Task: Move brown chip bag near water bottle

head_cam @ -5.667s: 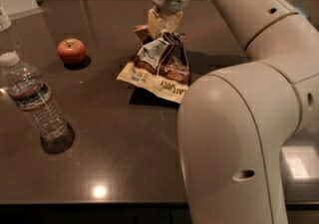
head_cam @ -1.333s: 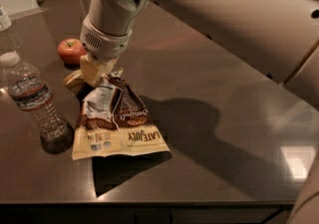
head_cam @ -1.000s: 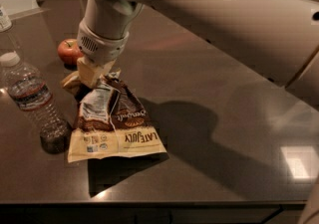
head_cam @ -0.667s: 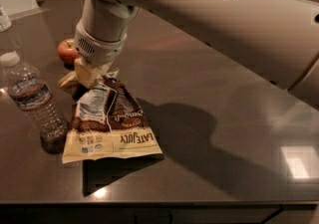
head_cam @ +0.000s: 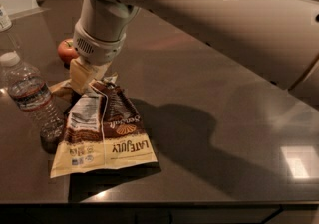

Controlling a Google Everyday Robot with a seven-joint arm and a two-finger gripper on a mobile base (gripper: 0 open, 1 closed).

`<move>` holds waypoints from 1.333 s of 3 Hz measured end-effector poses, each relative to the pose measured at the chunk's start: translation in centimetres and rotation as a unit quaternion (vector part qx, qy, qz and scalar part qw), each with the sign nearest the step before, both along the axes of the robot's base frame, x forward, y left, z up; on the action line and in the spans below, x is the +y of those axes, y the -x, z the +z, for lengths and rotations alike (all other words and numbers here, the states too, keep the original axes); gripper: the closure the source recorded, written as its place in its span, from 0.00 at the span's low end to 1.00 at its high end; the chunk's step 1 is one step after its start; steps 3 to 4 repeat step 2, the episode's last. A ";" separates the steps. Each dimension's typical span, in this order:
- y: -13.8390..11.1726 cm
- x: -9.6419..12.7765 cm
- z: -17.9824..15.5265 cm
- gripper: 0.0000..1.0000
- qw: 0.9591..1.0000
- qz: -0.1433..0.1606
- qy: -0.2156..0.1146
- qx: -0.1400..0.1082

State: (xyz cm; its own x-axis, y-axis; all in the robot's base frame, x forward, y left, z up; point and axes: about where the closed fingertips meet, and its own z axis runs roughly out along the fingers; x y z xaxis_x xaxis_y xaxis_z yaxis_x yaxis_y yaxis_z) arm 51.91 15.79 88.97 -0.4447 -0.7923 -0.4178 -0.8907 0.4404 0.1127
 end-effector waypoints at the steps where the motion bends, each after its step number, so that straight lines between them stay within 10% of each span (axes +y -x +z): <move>1: 0.1 0.1 0.0 0.00 1.000 0.001 0.000 0.000; 4: 0.1 0.1 0.0 0.00 1.000 0.001 0.000 0.000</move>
Offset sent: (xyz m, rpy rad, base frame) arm -0.0009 0.0006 0.0002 -0.0005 -0.0008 0.0018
